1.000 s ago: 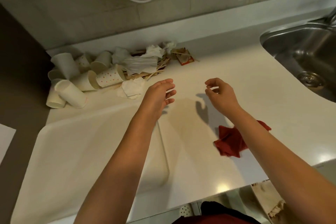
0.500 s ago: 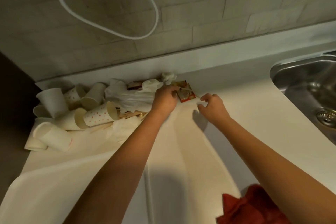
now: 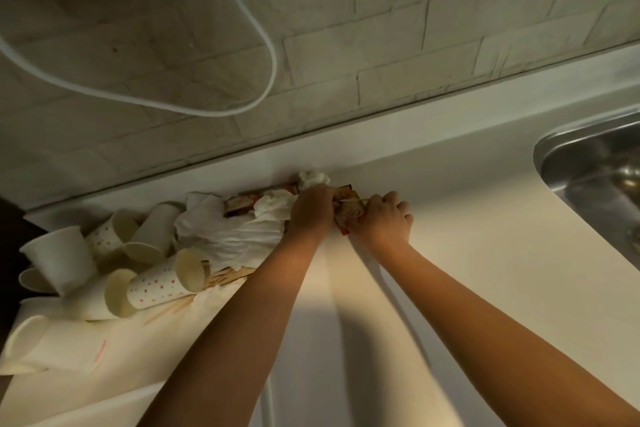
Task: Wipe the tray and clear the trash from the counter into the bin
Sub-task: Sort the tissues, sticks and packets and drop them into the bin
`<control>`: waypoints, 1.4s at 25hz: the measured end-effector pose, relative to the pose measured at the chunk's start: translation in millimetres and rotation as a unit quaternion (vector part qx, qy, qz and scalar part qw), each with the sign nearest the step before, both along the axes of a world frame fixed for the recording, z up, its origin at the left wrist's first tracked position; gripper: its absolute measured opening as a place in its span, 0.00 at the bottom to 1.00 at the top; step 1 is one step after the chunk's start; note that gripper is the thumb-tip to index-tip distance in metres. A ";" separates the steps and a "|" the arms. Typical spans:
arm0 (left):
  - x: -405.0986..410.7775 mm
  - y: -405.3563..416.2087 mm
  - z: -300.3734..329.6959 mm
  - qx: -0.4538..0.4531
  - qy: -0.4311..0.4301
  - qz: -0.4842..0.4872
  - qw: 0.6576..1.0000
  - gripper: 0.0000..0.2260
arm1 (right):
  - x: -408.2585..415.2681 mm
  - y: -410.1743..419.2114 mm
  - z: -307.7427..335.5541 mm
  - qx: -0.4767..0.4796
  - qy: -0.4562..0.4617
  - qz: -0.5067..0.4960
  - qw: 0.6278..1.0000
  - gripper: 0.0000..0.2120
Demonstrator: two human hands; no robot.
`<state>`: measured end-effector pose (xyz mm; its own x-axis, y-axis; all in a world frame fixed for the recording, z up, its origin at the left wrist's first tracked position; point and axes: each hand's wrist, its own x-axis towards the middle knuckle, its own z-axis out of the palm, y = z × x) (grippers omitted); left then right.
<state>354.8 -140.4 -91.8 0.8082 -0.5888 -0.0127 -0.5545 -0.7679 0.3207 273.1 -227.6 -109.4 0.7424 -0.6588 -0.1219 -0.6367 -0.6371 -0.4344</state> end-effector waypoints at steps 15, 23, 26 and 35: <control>-49.2 27.4 39.5 -0.330 0.055 0.092 0.938 0.07 | -58.0 -6.1 44.2 0.248 -0.292 -0.045 0.923 0.02; -173.6 59.5 51.4 -0.370 0.213 0.121 0.896 0.11 | -165.5 9.8 57.6 0.259 -0.361 -0.084 0.892 0.06; -220.9 66.0 58.6 -0.388 0.273 0.100 0.875 0.13 | -210.2 8.3 61.7 0.233 -0.378 -0.102 0.890 0.10; -347.7 99.2 51.7 -0.366 0.441 0.044 0.818 0.09 | -347.9 42.4 46.7 0.251 -0.358 -0.162 0.885 0.08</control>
